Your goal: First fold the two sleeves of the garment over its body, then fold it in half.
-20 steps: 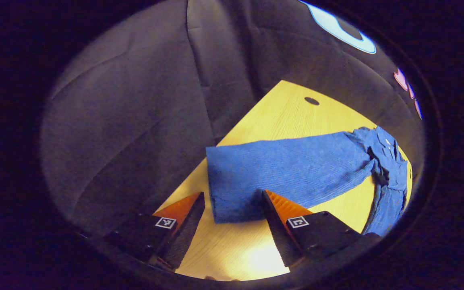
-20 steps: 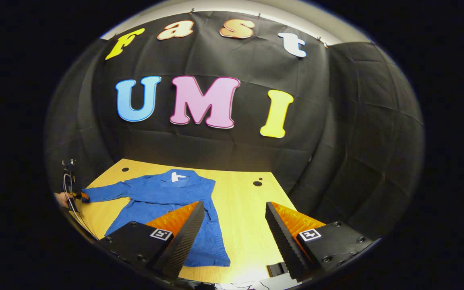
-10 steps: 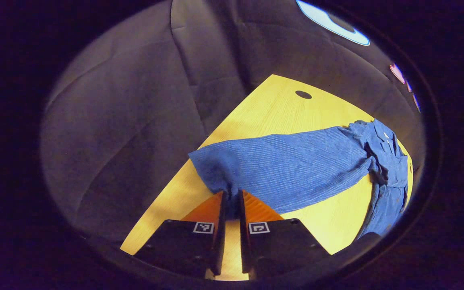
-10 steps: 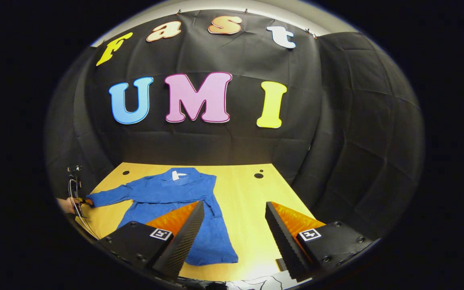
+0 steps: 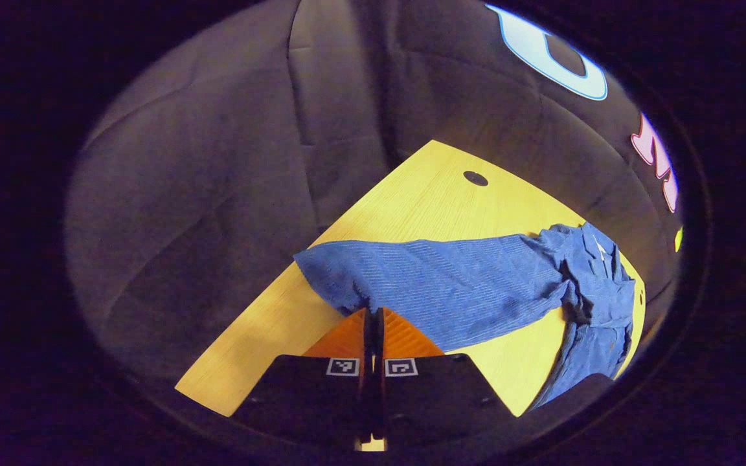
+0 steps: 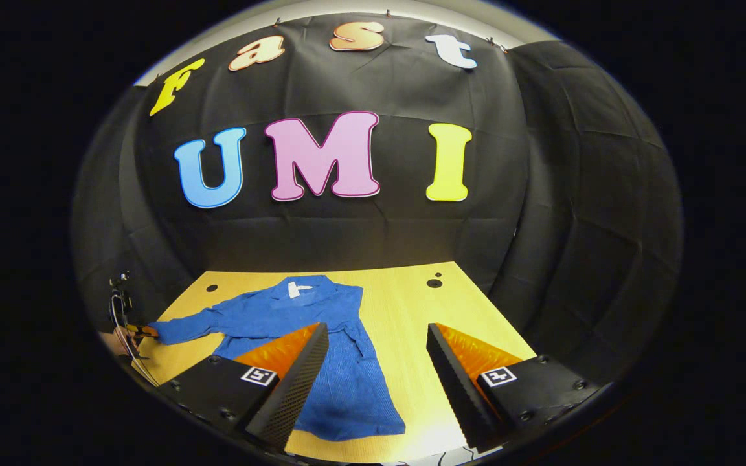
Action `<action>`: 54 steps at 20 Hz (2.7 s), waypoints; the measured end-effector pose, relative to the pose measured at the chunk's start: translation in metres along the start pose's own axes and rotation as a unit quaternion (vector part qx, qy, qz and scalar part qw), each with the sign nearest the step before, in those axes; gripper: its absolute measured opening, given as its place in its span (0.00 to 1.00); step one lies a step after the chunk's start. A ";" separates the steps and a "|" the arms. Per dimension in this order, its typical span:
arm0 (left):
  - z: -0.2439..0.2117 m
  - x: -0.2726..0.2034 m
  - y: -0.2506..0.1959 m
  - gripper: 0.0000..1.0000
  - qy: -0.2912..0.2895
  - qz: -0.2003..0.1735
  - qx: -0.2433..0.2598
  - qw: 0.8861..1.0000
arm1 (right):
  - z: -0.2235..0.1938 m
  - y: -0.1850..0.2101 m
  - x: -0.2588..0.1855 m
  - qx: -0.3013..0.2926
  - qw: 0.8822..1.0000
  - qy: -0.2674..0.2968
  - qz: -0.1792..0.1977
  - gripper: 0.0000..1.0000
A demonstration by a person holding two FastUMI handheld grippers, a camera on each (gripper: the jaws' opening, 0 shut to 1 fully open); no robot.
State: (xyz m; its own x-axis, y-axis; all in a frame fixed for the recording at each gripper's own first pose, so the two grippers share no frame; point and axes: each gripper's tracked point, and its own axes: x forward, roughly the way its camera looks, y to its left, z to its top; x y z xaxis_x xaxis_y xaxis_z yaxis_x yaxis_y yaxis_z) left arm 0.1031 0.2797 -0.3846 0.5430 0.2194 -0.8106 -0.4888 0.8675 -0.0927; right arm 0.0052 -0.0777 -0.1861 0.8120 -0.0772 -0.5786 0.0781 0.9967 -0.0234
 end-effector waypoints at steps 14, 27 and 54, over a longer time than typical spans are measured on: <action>0.039 -0.099 -0.377 0.00 -0.087 -0.258 0.094 0.958 | -0.004 -0.074 0.024 0.012 1.000 0.002 -0.019 0.97; -0.033 -0.133 -0.558 0.85 -0.054 -0.370 0.111 0.921 | -0.055 -0.088 0.027 -0.001 0.999 0.029 -0.014 0.96; -0.257 -0.170 -0.181 0.81 0.125 -0.084 0.239 0.959 | -0.299 -0.042 0.056 -0.055 0.940 0.338 -0.007 0.97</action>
State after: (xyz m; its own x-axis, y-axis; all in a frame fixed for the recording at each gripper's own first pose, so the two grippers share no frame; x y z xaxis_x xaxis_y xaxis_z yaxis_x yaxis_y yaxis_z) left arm -0.0759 -0.0295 -0.3788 0.3763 -0.0038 -0.9265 -0.0081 0.9999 -0.0074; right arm -0.1258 -0.1157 -0.4613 0.2564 -0.0936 -0.9620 -0.0046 0.9952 -0.0980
